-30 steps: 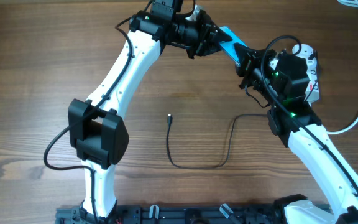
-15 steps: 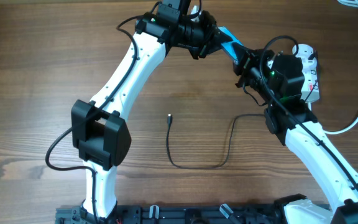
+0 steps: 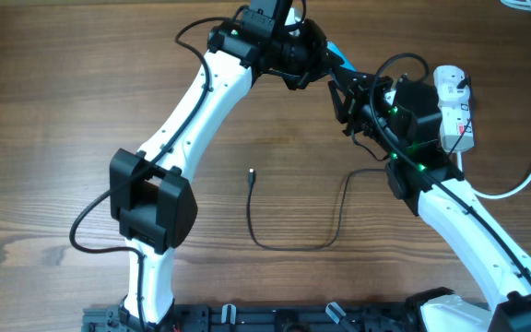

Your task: Plug charger to phone and switch on socket

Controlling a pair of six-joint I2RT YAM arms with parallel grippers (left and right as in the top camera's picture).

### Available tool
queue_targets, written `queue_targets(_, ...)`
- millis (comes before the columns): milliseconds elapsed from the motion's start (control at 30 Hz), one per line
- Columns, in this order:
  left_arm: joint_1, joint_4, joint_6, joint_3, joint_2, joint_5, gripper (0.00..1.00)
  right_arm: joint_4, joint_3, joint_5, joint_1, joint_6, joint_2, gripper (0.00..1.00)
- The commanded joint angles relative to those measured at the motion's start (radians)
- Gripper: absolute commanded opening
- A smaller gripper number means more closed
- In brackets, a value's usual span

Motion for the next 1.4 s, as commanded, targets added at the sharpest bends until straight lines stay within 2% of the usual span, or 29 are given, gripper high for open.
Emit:
queue_targets(0, 0.042, -0.068, 0.167, -0.002, -0.009, -0.031, 0.04, -0.023, 0.026, 0.062, -0.006, -0.156, -0.007, 0.35)
queue_targets(233, 0.150, -0.208, 0.328, -0.002, -0.009, -0.030, 0.04, -0.081, 0.026, 0.078, -0.014, -0.277, -0.008, 0.48)
queue_targets(367, 0.238, -0.288, 0.560, -0.002, -0.016, -0.007, 0.04, -0.116, 0.026, -0.047, -0.014, -0.632, -0.008, 0.56)
queue_targets(467, 0.378, -0.348, 0.670, -0.002, -0.060, 0.036, 0.04, -0.270, 0.026, -0.145, -0.014, -0.880, -0.008, 0.70)
queue_targets(500, 0.441, -0.365, 0.703, -0.002, -0.092, 0.074, 0.04, -0.310, 0.026, -0.183, -0.013, -0.939, -0.008, 0.70)
queue_targets(567, 0.541, -0.400, 0.713, -0.002, -0.150, 0.090, 0.04, -0.381, 0.028, -0.250, -0.011, -1.001, -0.008, 0.63)
queue_targets(633, 0.608, -0.424, 0.716, -0.002, -0.190, 0.104, 0.04, -0.455, 0.061, -0.266, 0.006, -1.052, -0.008, 0.62)
queue_targets(733, 0.759, -0.447, 0.716, -0.002, -0.249, 0.193, 0.04, -0.704, 0.236, -0.133, 0.100, -1.151, 0.024, 0.56)
queue_targets(767, 0.789, -0.449, 0.715, -0.002, -0.252, 0.210, 0.04, -0.795, 0.317, -0.083, 0.141, -1.182, 0.065, 0.52)
queue_targets(800, 0.811, -0.458, 0.712, -0.002, -0.252, 0.211, 0.04, -0.865, 0.392, -0.047, 0.180, -1.200, 0.117, 0.44)
queue_targets(867, 0.851, -0.488, 0.713, -0.002, -0.252, 0.210, 0.04, -0.946, 0.518, 0.011, 0.261, -1.204, 0.238, 0.40)
queue_targets(967, 0.867, -0.511, 0.716, -0.002, -0.252, 0.209, 0.04, -0.977, 0.623, 0.063, 0.357, -1.168, 0.436, 0.41)
queue_targets(1067, 0.861, -0.515, 0.716, -0.002, -0.252, 0.209, 0.04, -0.986, 0.640, 0.064, 0.401, -1.150, 0.583, 0.40)
queue_targets(1133, 0.860, -0.520, 0.716, -0.002, -0.252, 0.209, 0.04, -0.984, 0.640, 0.071, 0.422, -1.146, 0.645, 0.35)
queue_targets(1367, 0.852, -0.522, 0.716, -0.002, -0.252, 0.209, 0.04, -0.974, 0.639, 0.098, 0.492, -1.098, 0.737, 0.29)
